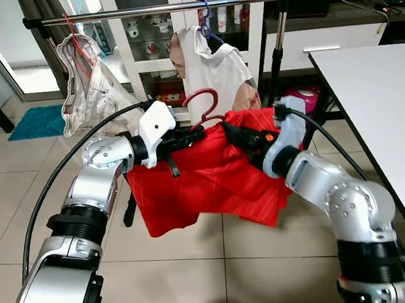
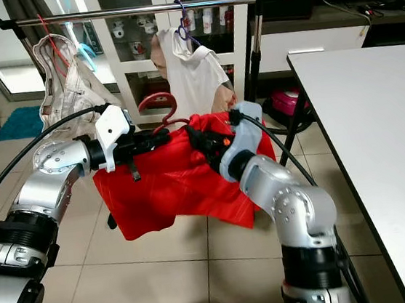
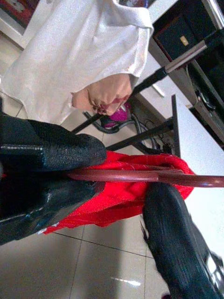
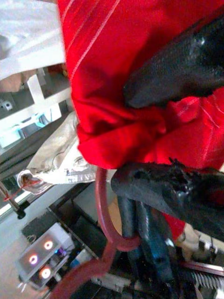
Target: Hang hanger
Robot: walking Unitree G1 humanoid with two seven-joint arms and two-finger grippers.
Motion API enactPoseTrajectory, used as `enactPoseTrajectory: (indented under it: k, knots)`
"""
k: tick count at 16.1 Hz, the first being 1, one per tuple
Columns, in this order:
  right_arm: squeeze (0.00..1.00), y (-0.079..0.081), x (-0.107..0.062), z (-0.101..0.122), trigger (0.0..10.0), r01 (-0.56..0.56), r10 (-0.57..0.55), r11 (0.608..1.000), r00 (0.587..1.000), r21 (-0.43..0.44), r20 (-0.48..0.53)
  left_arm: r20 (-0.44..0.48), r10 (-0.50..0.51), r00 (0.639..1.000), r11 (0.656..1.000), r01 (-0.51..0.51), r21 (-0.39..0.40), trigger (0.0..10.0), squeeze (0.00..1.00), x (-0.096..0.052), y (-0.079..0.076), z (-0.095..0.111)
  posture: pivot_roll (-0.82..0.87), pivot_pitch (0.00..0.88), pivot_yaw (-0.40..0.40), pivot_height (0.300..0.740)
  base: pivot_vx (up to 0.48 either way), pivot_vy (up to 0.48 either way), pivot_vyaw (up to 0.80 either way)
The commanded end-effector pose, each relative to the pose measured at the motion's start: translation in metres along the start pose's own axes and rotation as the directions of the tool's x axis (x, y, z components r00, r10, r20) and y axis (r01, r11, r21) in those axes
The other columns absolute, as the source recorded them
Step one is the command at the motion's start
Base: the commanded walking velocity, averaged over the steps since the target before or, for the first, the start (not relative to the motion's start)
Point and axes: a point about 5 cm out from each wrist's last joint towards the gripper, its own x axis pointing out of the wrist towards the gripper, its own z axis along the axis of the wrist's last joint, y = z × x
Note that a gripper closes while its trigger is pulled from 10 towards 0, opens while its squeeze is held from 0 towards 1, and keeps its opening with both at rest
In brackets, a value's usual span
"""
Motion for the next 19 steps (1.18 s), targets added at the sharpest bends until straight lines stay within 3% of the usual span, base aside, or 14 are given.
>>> enactPoseTrajectory:
  k: [1, 2, 9, 10, 11, 12, 19]
  knots:
    - [0.75, 0.001, 0.003, -0.002, 10.0, 0.015, -0.015, 1.0, 1.0, -0.018, -0.015, 0.04, -0.014, 0.999, 1.0, 0.013, 0.021, 0.0, 0.0, 0.001, 0.001, 0.01, -0.15, 0.0, 0.095, 0.74, 0.0, 0.0, 0.0]
    - [0.0, 0.0, 0.004, -0.003, 10.0, 0.02, -0.02, 1.0, 1.0, -0.015, -0.017, 0.048, -0.032, 0.998, 0.999, 0.031, 0.019, 0.0, 0.0, 0.001, -0.001, 0.011, -0.15, 0.0, 0.094, 0.74, 0.0, 0.0, 0.0]
    - [0.0, -0.009, 0.006, -0.004, 10.0, 0.086, -0.086, 0.996, 0.996, 0.003, -0.013, 0.059, -0.095, 0.994, 0.995, 0.094, 0.027, 0.0, 0.0, 0.005, -0.01, 0.014, -0.15, 0.0, 0.096, 0.74, 0.0, 0.0, 0.0]
    - [0.0, -0.011, 0.006, -0.003, 7.8, 0.093, -0.093, 0.996, 0.996, 0.009, -0.007, 0.058, -0.094, 0.994, 0.995, 0.092, 0.027, 0.0, 0.0, 0.005, -0.01, 0.014, -0.15, 0.0, 0.096, 0.74, 0.0, 0.0, 0.0]
    - [0.0, -0.011, 0.006, -0.002, 0.9, 0.097, -0.097, 0.995, 0.995, 0.014, 0.0, 0.055, -0.094, 0.994, 0.995, 0.092, 0.029, 0.0, 0.0, 0.004, -0.01, 0.014, -0.15, 0.0, 0.098, 0.74, 0.0, 0.0, 0.0]
    - [0.0, -0.012, 0.005, -0.002, 0.0, 0.098, -0.098, 0.995, 0.995, 0.019, 0.005, 0.052, -0.094, 0.994, 0.995, 0.093, 0.03, 0.0, 0.0, 0.004, -0.01, 0.013, -0.15, 0.0, 0.097, 0.74, 0.0, 0.0, 0.0]
    - [0.0, -0.012, 0.005, -0.003, 0.0, 0.099, -0.099, 0.995, 0.995, 0.02, 0.012, 0.038, -0.077, 0.996, 0.997, 0.076, 0.033, 0.0, 0.0, 0.001, -0.007, 0.01, -0.16, 0.0, 0.099, 0.74, 0.0, 0.0, 0.0]
